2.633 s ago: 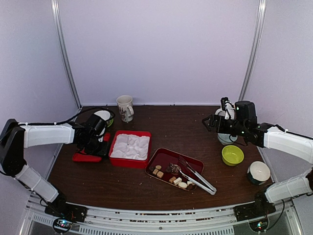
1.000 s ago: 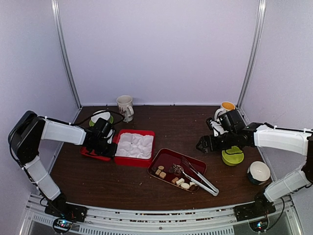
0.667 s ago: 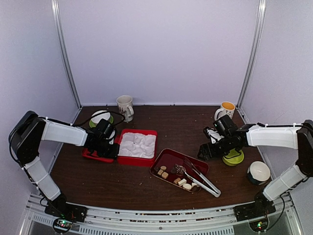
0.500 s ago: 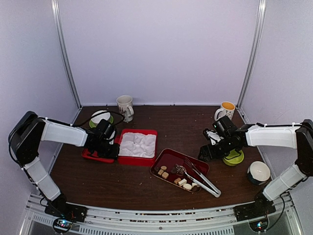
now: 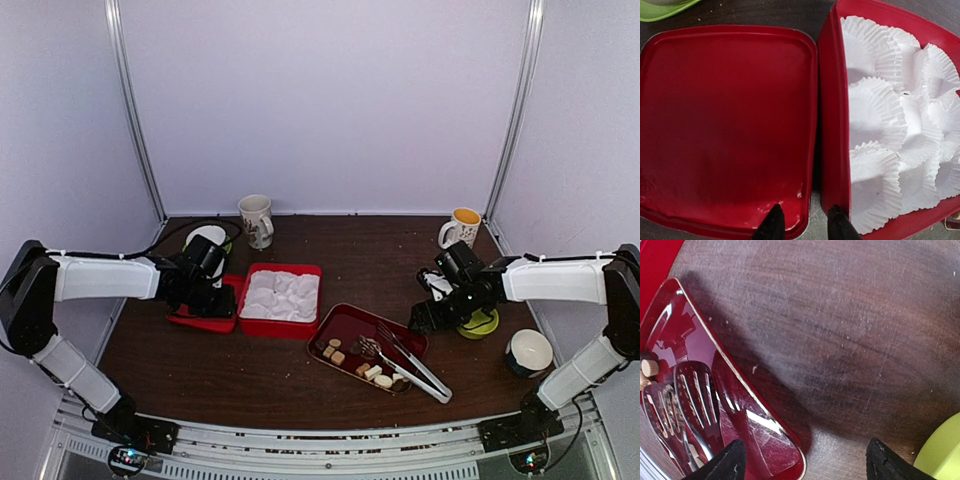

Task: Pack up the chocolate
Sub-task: Place the box lid at the center of the board, then adjust the plate at the center of the board.

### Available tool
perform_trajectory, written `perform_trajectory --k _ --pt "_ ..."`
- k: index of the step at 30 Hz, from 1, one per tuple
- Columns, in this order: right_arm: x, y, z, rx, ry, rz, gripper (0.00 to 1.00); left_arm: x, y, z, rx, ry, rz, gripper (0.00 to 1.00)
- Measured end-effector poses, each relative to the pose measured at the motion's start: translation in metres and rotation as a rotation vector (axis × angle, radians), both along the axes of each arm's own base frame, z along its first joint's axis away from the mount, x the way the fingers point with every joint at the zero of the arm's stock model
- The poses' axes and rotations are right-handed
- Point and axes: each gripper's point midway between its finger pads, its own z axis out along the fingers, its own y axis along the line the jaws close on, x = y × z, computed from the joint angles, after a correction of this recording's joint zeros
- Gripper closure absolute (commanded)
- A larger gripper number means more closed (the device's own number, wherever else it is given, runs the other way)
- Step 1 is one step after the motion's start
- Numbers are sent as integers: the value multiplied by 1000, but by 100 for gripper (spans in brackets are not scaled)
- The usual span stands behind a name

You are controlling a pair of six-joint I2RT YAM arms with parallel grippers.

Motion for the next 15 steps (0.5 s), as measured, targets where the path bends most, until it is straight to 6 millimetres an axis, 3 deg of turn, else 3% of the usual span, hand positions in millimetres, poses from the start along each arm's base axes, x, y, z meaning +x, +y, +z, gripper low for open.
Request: perform_trajectory --k 8,15 --pt "-12 5 -14 -53 30 37 26 -3 9 40 -21 -90 23 68" --pt "-13 10 -26 -120 46 65 35 -7 17 47 0 -101 38 69"
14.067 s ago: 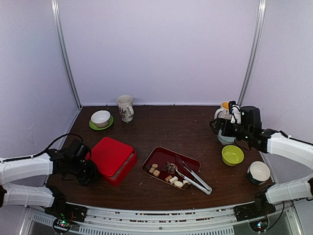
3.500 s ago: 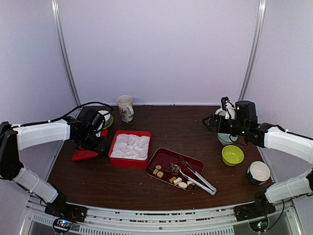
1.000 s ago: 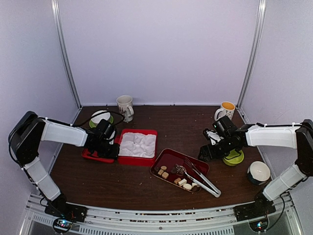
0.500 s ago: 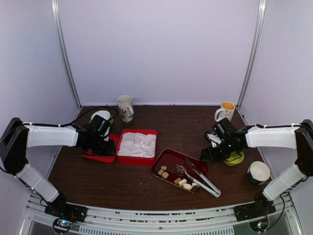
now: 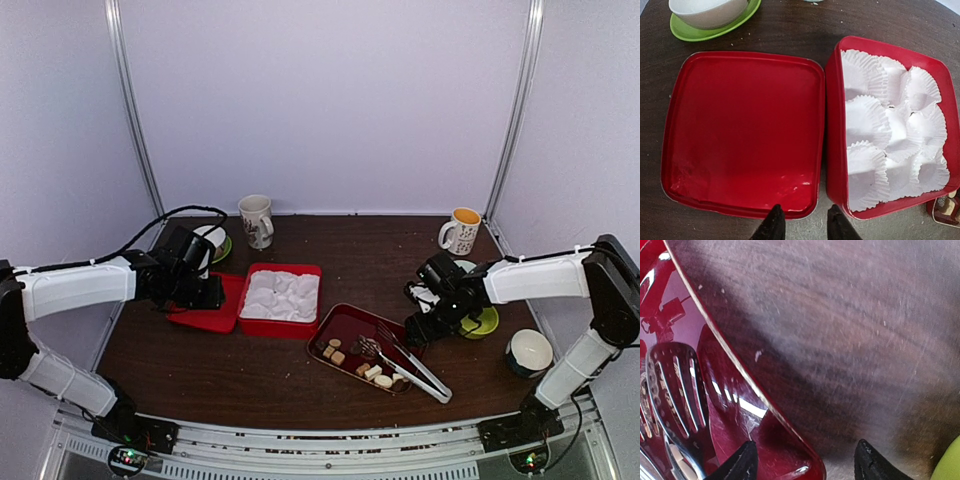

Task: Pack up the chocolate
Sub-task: Adjust the plate at the center of the board.

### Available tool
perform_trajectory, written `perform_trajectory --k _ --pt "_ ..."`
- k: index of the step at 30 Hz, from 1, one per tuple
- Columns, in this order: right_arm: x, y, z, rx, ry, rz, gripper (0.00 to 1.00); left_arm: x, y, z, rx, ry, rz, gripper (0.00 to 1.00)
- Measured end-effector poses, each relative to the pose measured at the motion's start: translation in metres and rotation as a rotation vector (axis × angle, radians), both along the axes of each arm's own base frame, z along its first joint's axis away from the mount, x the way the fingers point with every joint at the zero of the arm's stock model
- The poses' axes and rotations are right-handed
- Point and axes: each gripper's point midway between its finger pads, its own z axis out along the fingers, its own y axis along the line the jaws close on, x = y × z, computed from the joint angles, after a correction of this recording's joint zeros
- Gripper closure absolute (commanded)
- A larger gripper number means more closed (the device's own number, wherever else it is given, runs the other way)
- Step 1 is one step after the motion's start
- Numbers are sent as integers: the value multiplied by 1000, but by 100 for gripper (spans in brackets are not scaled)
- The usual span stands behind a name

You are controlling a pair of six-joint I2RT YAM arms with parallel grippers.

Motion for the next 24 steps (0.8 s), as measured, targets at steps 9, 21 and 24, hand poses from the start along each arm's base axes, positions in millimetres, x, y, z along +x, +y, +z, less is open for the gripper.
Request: perform_trajectory --k 9,21,24 --pt "16 19 -2 -45 -34 74 47 0 1 -1 13 1 -6 69" --pt "20 29 -5 -34 -51 103 73 0 2 -1 29 6 -15 69" --pt "22 27 -5 -44 -58 94 73 2 0 0 30 4 -19 69"
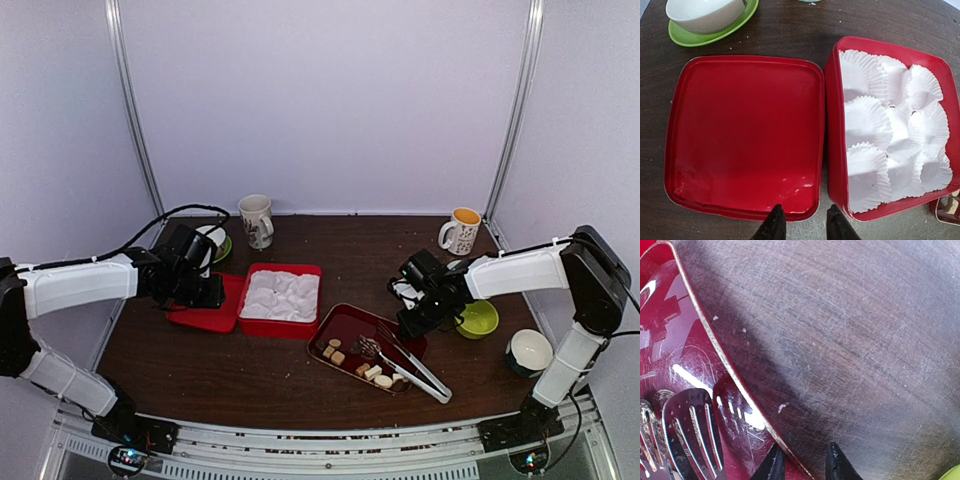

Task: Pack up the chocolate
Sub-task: Adjust the plate at the center of the board.

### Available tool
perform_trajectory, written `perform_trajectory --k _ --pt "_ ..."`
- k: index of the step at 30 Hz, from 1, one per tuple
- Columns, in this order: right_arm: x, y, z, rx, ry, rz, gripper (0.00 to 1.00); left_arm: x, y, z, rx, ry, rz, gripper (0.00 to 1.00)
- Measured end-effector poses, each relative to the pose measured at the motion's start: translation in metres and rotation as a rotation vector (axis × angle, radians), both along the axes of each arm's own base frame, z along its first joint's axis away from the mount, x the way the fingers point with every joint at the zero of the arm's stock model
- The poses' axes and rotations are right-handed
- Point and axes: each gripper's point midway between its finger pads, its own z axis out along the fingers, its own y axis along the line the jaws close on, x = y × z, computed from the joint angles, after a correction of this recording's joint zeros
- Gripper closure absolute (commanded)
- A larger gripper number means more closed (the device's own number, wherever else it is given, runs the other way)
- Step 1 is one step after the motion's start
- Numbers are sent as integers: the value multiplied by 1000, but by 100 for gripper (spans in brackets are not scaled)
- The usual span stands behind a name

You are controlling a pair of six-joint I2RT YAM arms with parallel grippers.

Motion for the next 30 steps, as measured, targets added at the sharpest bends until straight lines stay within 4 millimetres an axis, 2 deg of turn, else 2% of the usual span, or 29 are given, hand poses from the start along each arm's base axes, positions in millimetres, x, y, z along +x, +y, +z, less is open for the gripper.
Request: perform_trajectory --k 13,23,30 --pt "-5 -5 0 -26 11 4 89 2 -2 -2 7 5 -12 69" --pt "-17 -15 0 -13 37 -56 93 2 -3 -3 7 9 -13 69" --pt "-15 -18 2 21 45 -135 96 3 -3 -17 26 46 -14 68"
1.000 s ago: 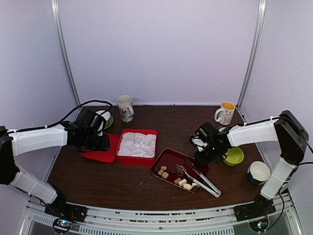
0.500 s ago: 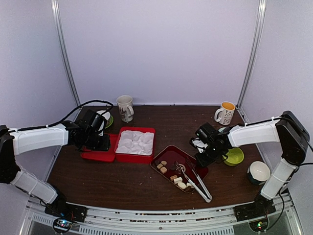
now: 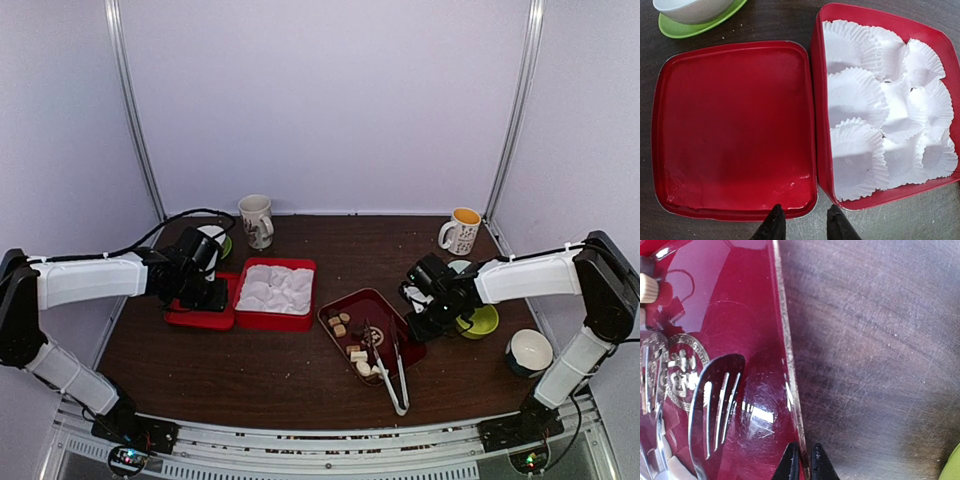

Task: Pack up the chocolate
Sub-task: Adjust the plate at the center of the board.

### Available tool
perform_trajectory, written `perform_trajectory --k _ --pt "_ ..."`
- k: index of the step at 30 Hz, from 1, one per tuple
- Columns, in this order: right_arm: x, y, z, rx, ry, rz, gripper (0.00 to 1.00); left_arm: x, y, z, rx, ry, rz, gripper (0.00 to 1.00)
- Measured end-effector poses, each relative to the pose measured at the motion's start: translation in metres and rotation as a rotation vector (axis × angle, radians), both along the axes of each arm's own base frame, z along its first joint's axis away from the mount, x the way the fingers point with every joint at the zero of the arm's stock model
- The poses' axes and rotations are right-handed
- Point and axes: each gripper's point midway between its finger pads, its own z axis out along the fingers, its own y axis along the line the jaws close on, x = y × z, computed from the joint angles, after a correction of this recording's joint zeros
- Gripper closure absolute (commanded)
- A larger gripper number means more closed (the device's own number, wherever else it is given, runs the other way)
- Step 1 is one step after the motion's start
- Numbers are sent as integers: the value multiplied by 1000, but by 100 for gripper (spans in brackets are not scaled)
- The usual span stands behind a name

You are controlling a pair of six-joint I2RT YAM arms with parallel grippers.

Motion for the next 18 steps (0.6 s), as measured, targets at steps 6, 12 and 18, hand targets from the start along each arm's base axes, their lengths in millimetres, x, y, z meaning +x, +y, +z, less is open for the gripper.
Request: perform_trajectory --k 6,12,18 --pt "7 7 3 57 -8 -80 96 4 6 0 -11 2 16 65" --pt "14 13 0 105 -9 -168 94 14 11 3 -47 -15 39 62" --pt "25 19 0 156 -22 -261 94 25 14 7 -93 -34 45 50"
